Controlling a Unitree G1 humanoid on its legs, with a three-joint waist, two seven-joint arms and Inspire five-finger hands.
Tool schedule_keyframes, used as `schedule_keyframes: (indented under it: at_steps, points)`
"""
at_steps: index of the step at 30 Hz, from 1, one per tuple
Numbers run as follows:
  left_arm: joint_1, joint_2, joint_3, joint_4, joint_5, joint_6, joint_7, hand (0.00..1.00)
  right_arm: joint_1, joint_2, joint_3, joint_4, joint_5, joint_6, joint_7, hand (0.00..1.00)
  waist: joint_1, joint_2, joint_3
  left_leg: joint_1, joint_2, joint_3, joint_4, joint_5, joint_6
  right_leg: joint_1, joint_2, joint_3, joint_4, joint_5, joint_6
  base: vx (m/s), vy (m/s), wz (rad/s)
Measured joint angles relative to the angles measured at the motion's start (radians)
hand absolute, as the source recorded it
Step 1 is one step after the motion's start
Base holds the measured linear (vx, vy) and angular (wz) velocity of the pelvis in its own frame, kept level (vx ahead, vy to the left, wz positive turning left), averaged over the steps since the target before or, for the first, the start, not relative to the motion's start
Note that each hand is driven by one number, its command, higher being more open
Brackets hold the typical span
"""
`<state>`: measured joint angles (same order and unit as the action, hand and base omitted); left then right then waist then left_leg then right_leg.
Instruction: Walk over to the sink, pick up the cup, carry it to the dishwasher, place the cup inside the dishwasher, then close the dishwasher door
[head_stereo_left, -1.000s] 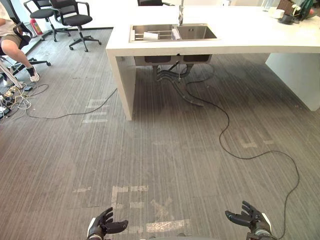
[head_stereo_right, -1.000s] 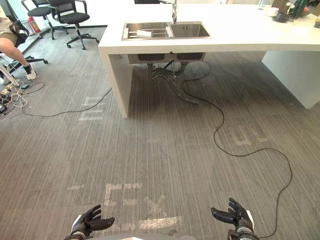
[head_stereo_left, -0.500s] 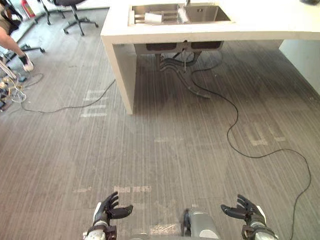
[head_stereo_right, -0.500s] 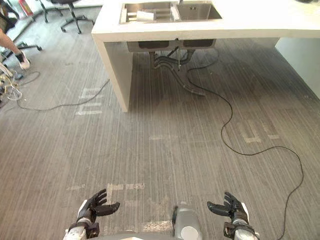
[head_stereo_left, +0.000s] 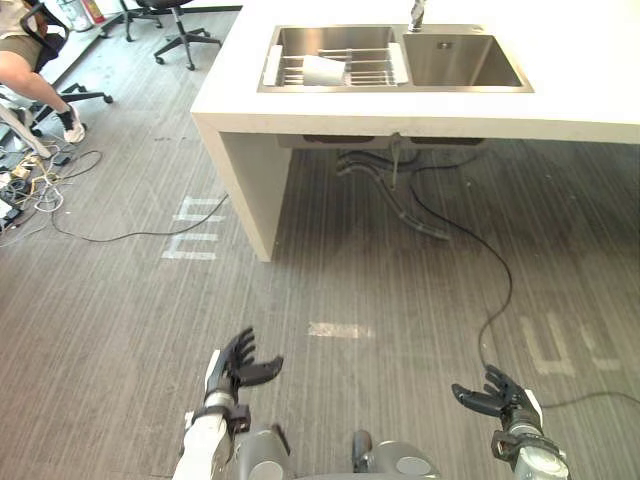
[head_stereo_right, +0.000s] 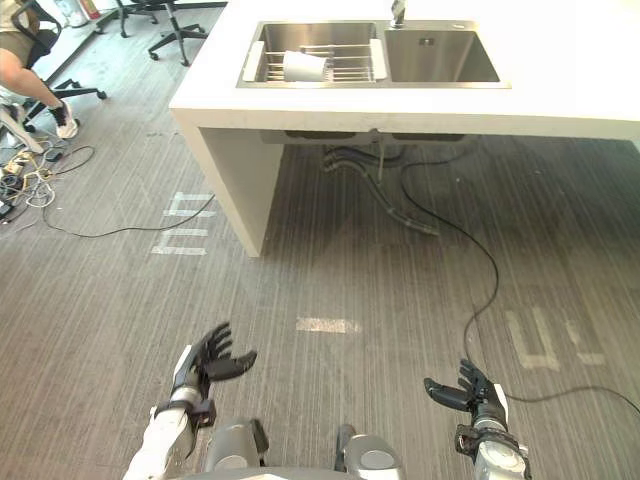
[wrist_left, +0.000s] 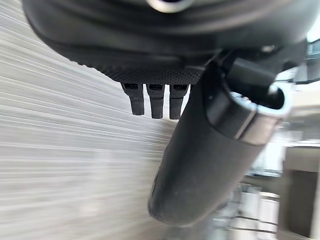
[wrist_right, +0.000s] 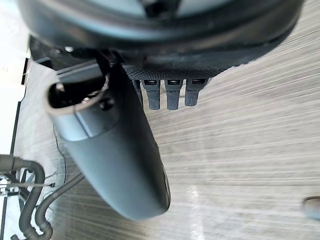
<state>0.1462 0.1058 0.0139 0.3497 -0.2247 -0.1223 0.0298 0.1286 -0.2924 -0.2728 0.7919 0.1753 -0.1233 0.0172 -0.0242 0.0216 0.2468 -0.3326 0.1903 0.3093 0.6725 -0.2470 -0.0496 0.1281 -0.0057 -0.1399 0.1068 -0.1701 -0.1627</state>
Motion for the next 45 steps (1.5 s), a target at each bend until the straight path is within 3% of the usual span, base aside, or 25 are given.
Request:
schedule_keyframes:
  at_steps: [2, 3, 4, 6, 7, 8, 9, 10, 12, 14, 16, 17, 19, 20, 22, 23, 25, 27, 31, 32, 33, 34, 39, 40, 45]
  points:
    - [0.012, -0.016, -0.002, -0.1, -0.024, -0.001, 0.01, 0.9, 0.002, 0.001, 0.001, 0.004, 0.0, 0.001, -0.001, 0.9, 0.005, 0.003, -0.001, -0.021, -0.064, -0.034, -0.298, 0.09, -0.011, 0.049, -0.024, 0.016, -0.015, -0.039, 0.034, 0.49, 0.095, -0.27]
    - [0.016, -0.027, -0.003, -0.17, -0.03, -0.003, 0.018, 0.9, 0.01, 0.001, 0.001, 0.006, 0.0, 0.001, -0.001, 0.9, 0.006, 0.018, -0.005, -0.028, -0.075, -0.057, -0.437, 0.134, -0.023, 0.076, -0.02, 0.028, -0.022, -0.07, 0.08, 0.4, 0.132, -0.24]
    - [0.015, -0.03, -0.003, -0.202, -0.03, -0.004, 0.025, 0.9, 0.014, 0.004, 0.002, 0.011, 0.0, 0.001, -0.001, 0.9, 0.006, 0.021, -0.005, -0.039, -0.072, -0.06, -0.425, 0.171, -0.007, 0.092, -0.021, 0.031, -0.016, -0.094, 0.106, 0.54, 0.215, -0.34]
    - [0.009, -0.041, -0.003, -0.325, -0.029, -0.005, 0.039, 0.9, 0.044, 0.023, -0.003, 0.026, -0.002, 0.002, -0.001, 0.9, 0.009, -0.015, -0.03, -0.051, -0.129, -0.071, -0.307, 0.236, 0.067, 0.074, -0.099, 0.066, 0.144, -0.199, 0.22, 0.61, 0.242, -0.3]
    - [0.004, -0.042, -0.006, -0.351, -0.029, -0.008, 0.04, 0.9, 0.042, 0.024, -0.009, 0.04, -0.002, 0.002, 0.0, 0.9, 0.006, -0.017, -0.029, -0.056, -0.132, -0.07, -0.273, 0.225, 0.093, 0.044, -0.109, 0.078, 0.232, -0.207, 0.233, 0.8, 0.3, -0.12]
    - [-0.03, -0.029, -0.023, -0.373, -0.028, -0.015, 0.044, 0.9, 0.04, 0.036, -0.019, 0.068, -0.002, 0.004, 0.002, 0.9, 0.003, -0.023, -0.032, -0.037, -0.148, -0.063, -0.241, 0.171, 0.109, -0.033, -0.143, 0.085, 0.441, -0.182, 0.284, 0.81, 0.297, 0.12]
    - [-0.064, -0.01, -0.034, -0.401, -0.028, -0.015, 0.051, 0.9, 0.043, 0.053, -0.023, 0.085, -0.002, 0.009, 0.006, 0.9, -0.008, -0.04, -0.028, 0.007, -0.176, -0.069, -0.249, 0.133, 0.119, -0.12, -0.182, 0.088, 0.657, -0.081, 0.429, 0.79, 0.278, 0.26]
    - [-0.077, 0.003, -0.034, -0.417, -0.028, -0.015, 0.059, 0.9, 0.042, 0.064, -0.023, 0.09, -0.003, 0.014, 0.008, 0.9, -0.018, -0.046, -0.028, 0.035, -0.187, -0.073, -0.257, 0.124, 0.117, -0.157, -0.197, 0.086, 0.75, -0.077, 0.433, 0.65, 0.163, 0.2]
    - [-0.099, 0.013, -0.016, -0.479, -0.025, -0.022, 0.101, 0.9, 0.042, 0.085, -0.001, 0.089, -0.005, 0.015, 0.024, 0.9, -0.036, -0.04, -0.027, 0.211, -0.194, -0.07, -0.345, 0.075, 0.113, -0.255, -0.228, 0.016, 0.899, -0.132, 0.323, 0.63, 0.103, -0.13]
    - [-0.106, 0.018, -0.01, -0.537, -0.025, -0.052, 0.12, 0.9, 0.038, 0.092, 0.018, 0.08, -0.011, 0.011, 0.036, 0.9, -0.045, -0.028, -0.029, 0.315, -0.186, -0.071, -0.416, 0.062, 0.103, -0.317, -0.212, -0.033, 0.861, -0.167, 0.264, 0.52, 0.023, -0.12]
    - [-0.156, 0.021, -0.01, -0.597, -0.024, -0.118, 0.134, 0.9, 0.037, 0.096, 0.023, 0.064, -0.013, 0.002, 0.048, 0.9, -0.048, 0.01, -0.03, 0.414, -0.148, -0.075, -0.485, 0.048, 0.085, -0.447, -0.147, -0.058, 0.622, -0.178, 0.217, 0.67, -0.058, 0.09]
    - [-0.177, 0.022, -0.007, -0.611, -0.023, -0.133, 0.143, 0.9, 0.036, 0.096, 0.023, 0.062, -0.013, 0.002, 0.049, 0.9, -0.05, 0.015, -0.027, 0.439, -0.139, -0.075, -0.491, 0.04, 0.073, -0.484, -0.133, -0.046, 0.494, -0.141, 0.207, 0.55, -0.106, 0.27]
    - [-0.2, 0.021, 0.006, -0.631, 0.024, -0.158, 0.185, 0.9, 0.049, 0.094, 0.024, 0.062, -0.018, 0.002, 0.049, 0.9, -0.06, 0.01, -0.029, 0.494, -0.131, -0.074, -0.479, -0.012, 0.009, -0.515, -0.108, -0.002, 0.248, 0.032, 0.192, 0.59, -0.157, 0.47]
    - [-0.196, 0.018, 0.011, -0.629, 0.055, -0.163, 0.212, 0.9, 0.079, 0.083, 0.024, 0.062, -0.021, 0.002, 0.047, 0.9, -0.078, 0.008, -0.038, 0.53, -0.122, -0.077, -0.444, -0.056, -0.029, -0.506, -0.103, 0.026, 0.282, 0.202, 0.145, 0.52, -0.16, 0.4]
    - [-0.181, -0.009, 0.029, -0.62, 0.069, -0.165, 0.24, 0.9, 0.077, 0.049, 0.023, 0.065, -0.022, 0.006, 0.047, 0.9, -0.07, 0.054, -0.052, 0.505, -0.063, -0.075, -0.293, -0.044, -0.069, -0.517, -0.083, 0.018, 0.421, 0.07, 0.126, 0.7, -0.243, 0.08]
    - [-0.184, -0.009, 0.03, -0.615, 0.068, -0.165, 0.242, 0.9, 0.078, 0.049, 0.023, 0.064, -0.022, 0.006, 0.047, 0.9, -0.072, 0.055, -0.051, 0.492, -0.054, -0.079, -0.256, -0.034, -0.074, -0.508, -0.083, 0.012, 0.425, 0.058, 0.126, 0.7, -0.267, 0.14]
    - [-0.2, -0.01, -0.02, -0.572, 0.068, -0.153, 0.23, 0.9, 0.101, 0.046, 0.022, 0.048, -0.021, 0.006, 0.051, 0.9, -0.068, 0.048, -0.047, 0.377, 0.031, -0.069, 0.078, 0.049, -0.104, -0.379, -0.073, -0.01, 0.365, 0.025, 0.105, 0.44, -0.195, 0.22]
    - [-0.2, -0.007, -0.055, -0.573, 0.068, -0.149, 0.207, 0.9, 0.127, 0.045, 0.022, -0.008, -0.02, 0.002, 0.049, 0.9, -0.066, 0.038, -0.041, 0.324, 0.077, -0.017, 0.19, 0.027, -0.094, -0.268, -0.072, -0.02, 0.281, 0.025, 0.105, 0.41, -0.17, 0.03]
    - [-0.218, 0.026, -0.066, -0.575, 0.069, -0.149, 0.166, 0.9, 0.117, 0.025, 0.012, -0.028, -0.015, -0.019, 0.047, 0.9, -0.046, 0.031, -0.046, 0.249, 0.049, 0.025, -0.064, -0.011, -0.037, -0.195, -0.091, 0.011, 0.195, 0.022, 0.118, 0.26, -0.02, -0.21]
    - [-0.218, 0.039, -0.067, -0.575, 0.07, -0.149, 0.153, 0.9, 0.117, 0.021, 0.011, -0.018, -0.015, -0.017, 0.05, 0.9, -0.046, 0.032, -0.047, 0.243, 0.017, 0.006, -0.222, 0.025, -0.03, -0.188, -0.096, 0.017, 0.192, 0.018, 0.132, 0.18, 0.096, -0.11]
    - [-0.218, 0.042, -0.067, -0.573, 0.07, -0.148, 0.144, 0.9, 0.119, 0.018, 0.011, -0.01, -0.015, -0.014, 0.051, 0.9, -0.047, 0.041, -0.051, 0.242, -0.001, -0.022, -0.334, 0.122, -0.026, -0.188, -0.089, 0.023, 0.195, 0.01, 0.145, 0.17, 0.142, -0.19]
    - [-0.217, 0.045, -0.069, -0.566, 0.079, -0.145, 0.134, 0.9, 0.12, 0.012, 0.011, 0.009, -0.016, -0.011, 0.052, 0.9, -0.047, 0.072, -0.064, 0.24, 0.004, -0.044, -0.4, 0.207, -0.041, -0.191, -0.065, 0.027, 0.202, -0.004, 0.16, 0.2, 0.201, -0.12]
    - [-0.201, 0.131, -0.072, -0.51, 0.176, -0.102, 0.09, 0.9, 0.119, 0.036, 0.011, 0.028, -0.016, 0.0, 0.062, 0.9, -0.057, 0.037, -0.071, 0.295, -0.074, -0.004, -0.535, 0.208, -0.03, -0.229, -0.117, 0.08, 0.214, -0.018, 0.203, 0.09, 0.139, -0.16]
    - [-0.196, 0.309, -0.109, -0.451, 0.325, -0.08, -0.025, 0.9, 0.102, 0.036, 0.015, 0.03, -0.02, 0.0, 0.095, 0.9, -0.088, 0.042, -0.111, 0.35, -0.142, 0.006, -0.711, 0.289, 0.021, -0.182, -0.142, 0.113, -0.007, 0.126, 0.247, 0.03, 0.047, -0.09]
    - [-0.196, 0.307, -0.11, -0.451, 0.325, -0.08, -0.025, 0.9, 0.102, 0.036, 0.016, 0.031, -0.02, 0.0, 0.095, 0.9, -0.089, 0.036, -0.115, 0.35, -0.142, 0.006, -0.711, 0.289, 0.021, -0.182, -0.142, 0.112, -0.008, 0.126, 0.247, 0.0, 0.0, 0.0]
